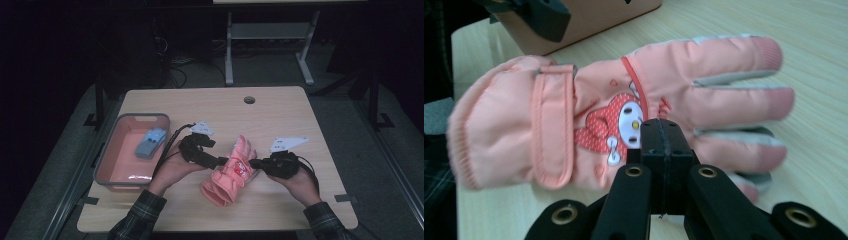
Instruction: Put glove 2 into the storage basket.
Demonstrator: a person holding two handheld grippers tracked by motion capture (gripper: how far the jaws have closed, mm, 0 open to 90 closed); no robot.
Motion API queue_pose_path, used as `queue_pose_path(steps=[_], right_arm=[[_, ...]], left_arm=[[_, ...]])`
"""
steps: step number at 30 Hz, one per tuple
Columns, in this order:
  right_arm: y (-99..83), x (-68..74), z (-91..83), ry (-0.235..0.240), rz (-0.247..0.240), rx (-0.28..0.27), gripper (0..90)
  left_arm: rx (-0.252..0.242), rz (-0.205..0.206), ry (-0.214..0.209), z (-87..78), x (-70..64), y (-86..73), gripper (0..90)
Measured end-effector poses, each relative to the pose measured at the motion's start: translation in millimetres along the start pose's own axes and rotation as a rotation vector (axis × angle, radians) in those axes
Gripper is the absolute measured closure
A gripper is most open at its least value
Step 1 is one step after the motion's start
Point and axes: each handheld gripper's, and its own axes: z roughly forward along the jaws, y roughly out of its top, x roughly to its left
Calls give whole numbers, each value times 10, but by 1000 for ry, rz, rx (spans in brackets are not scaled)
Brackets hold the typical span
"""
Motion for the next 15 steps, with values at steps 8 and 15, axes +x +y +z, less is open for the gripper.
queue_pose_path(steps=[8, 15], right_arm=[[49, 4, 276, -6, -17, 53, 900], [42, -4, 507, -19, -16, 117, 900]], left_arm=[[12, 10, 3, 4, 10, -18, 176], [34, 16, 8, 81, -4, -26, 164]])
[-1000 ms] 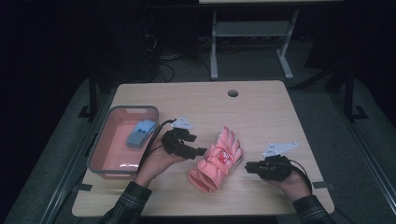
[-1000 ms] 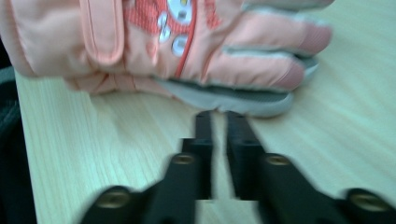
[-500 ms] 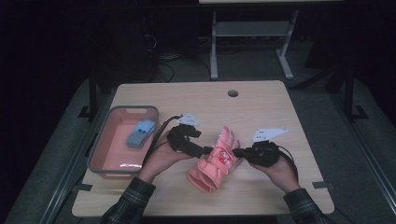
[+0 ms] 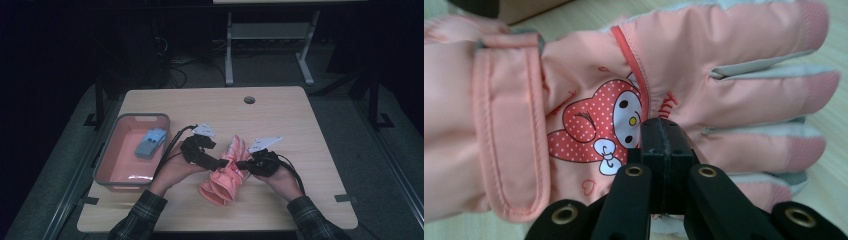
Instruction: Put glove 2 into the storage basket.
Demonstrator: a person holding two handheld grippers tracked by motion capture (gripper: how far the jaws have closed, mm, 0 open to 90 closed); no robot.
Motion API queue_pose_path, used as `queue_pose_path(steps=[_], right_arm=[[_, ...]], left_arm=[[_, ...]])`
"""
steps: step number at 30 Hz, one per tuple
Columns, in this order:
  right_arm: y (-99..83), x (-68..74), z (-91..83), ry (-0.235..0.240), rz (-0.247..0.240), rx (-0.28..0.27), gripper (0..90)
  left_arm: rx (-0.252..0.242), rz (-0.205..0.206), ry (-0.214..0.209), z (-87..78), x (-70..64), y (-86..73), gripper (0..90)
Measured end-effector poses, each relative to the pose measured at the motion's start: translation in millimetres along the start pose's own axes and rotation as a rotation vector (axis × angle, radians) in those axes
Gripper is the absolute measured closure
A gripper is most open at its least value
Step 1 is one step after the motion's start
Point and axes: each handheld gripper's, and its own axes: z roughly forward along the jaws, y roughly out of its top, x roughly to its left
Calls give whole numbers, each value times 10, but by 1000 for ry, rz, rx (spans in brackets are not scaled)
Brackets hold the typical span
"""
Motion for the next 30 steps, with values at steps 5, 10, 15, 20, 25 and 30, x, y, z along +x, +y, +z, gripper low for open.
queue_pose_path(steps=[5, 10, 15, 20, 25, 30], right_arm=[[21, 21, 89, -2, -11, 16, 900], [6, 15, 119, 2, -7, 25, 900], [-1, 10, 130, 5, -8, 35, 900], [-7, 12, 142, 4, -19, 38, 900], [-17, 21, 146, 2, -19, 47, 900], [-34, 24, 150, -2, -27, 56, 900]], left_arm=[[22, 0, 3, 79, 20, -8, 145], [35, -34, 1, 172, 88, -45, 143], [52, -84, -27, 327, 159, -108, 139], [118, -98, -53, 496, 227, -168, 136], [128, -147, -92, 588, 283, -232, 131], [147, -209, -173, 703, 363, -333, 126]])
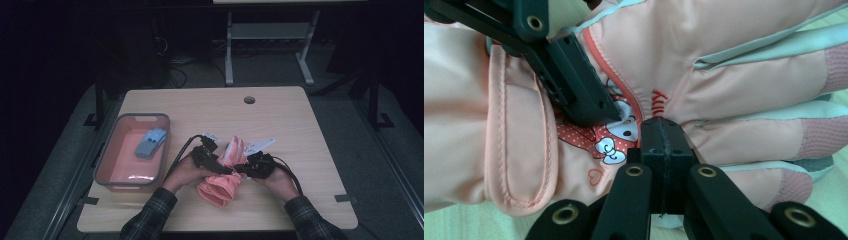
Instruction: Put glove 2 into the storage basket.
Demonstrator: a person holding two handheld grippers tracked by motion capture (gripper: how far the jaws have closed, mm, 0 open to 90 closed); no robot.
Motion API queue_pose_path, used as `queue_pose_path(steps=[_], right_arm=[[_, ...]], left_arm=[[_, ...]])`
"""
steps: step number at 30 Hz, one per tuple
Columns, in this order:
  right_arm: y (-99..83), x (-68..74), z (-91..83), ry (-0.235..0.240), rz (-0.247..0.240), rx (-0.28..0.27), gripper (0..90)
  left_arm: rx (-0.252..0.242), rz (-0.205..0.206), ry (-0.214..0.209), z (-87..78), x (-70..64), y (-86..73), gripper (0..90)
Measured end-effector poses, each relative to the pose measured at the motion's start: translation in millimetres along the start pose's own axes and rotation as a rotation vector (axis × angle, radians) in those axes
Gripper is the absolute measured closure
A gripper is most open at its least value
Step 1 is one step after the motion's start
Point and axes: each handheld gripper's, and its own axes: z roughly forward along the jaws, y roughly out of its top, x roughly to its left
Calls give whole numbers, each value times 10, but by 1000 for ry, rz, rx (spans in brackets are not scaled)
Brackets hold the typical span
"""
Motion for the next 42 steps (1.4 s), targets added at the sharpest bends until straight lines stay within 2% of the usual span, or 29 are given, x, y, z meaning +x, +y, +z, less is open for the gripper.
queue_pose_path(steps=[3, 8, 12, 16, 20, 23, 25, 28, 32, 35, 38, 40, 42], right_arm=[[-3, -1, 7, 1, 0, 0, 900], [-8, 0, 21, 4, -8, 0, 900], [-9, 2, 29, 4, -14, -1, 900], [-10, -8, 36, 9, -10, -3, 900], [-7, -6, 34, 8, -2, -1, 900], [-10, -34, -69, 12, 1, -25, 900], [-14, -36, -104, 7, 4, -31, 892], [-66, -91, -279, -11, 24, -77, 785], [-200, -158, -396, -41, 60, -90, 588], [-332, -211, -439, -96, 72, -67, 469], [-462, -287, -489, -145, 105, -64, 350], [-537, -332, -517, -184, 124, -46, 289], [-613, -391, -536, -201, 152, -47, 245]], left_arm=[[-2, -10, -23, 22, 22, -9, 126], [4, 11, -17, 52, -24, 1, 130], [8, 10, -43, 67, -42, 5, 151], [-11, -1, -77, 55, -7, -24, 216], [-15, 2, -66, 41, -4, -41, 277], [-4, 12, -60, 16, 24, -56, 380], [-1, 12, -55, 15, 21, -53, 400], [7, 27, -59, 6, 22, -47, 488], [21, 30, -47, -13, -20, -20, 566], [16, 16, -42, -31, -40, -12, 581], [0, 4, -47, -60, -53, -10, 590], [-8, 9, -50, -89, -76, 0, 599], [-14, 17, -47, -115, -107, 12, 600]])
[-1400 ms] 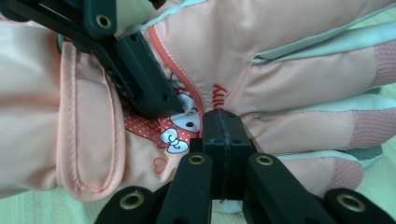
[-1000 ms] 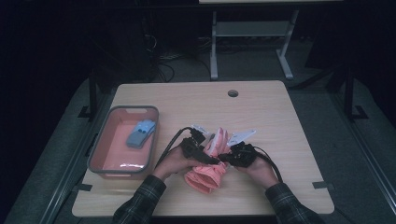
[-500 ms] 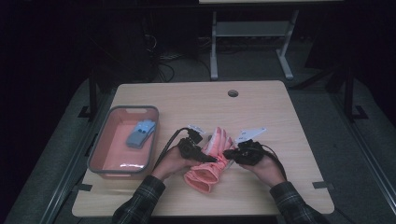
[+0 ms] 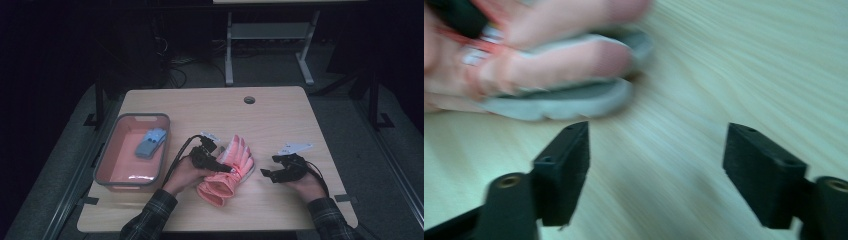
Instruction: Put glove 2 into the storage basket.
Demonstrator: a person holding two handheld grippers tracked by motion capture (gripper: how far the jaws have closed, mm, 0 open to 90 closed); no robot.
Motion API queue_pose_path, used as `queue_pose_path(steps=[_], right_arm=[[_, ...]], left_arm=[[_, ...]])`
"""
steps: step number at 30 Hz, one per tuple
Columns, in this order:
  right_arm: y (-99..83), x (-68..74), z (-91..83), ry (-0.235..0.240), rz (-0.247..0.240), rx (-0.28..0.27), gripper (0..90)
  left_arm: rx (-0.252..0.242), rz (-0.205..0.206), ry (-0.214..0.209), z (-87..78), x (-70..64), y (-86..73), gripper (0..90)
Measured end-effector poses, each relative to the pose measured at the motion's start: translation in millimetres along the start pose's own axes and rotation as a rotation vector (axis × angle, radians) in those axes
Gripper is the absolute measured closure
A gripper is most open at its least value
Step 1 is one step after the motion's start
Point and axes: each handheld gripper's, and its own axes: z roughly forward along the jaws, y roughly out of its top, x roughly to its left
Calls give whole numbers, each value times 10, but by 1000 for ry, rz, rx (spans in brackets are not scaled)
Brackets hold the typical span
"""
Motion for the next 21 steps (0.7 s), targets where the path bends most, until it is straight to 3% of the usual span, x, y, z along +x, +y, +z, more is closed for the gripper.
queue_pose_path(steps=[5, 9, 21], right_arm=[[-86, -136, 53, -82, 46, 12, 179], [-115, -171, 106, -123, 38, 34, 151], [-137, -181, 165, -132, 60, -8, 84]], left_arm=[[-5, 4, 14, -91, -38, 25, 604], [-23, 7, 23, -181, -50, 35, 604], [-62, -4, 55, -499, -79, 106, 598]])
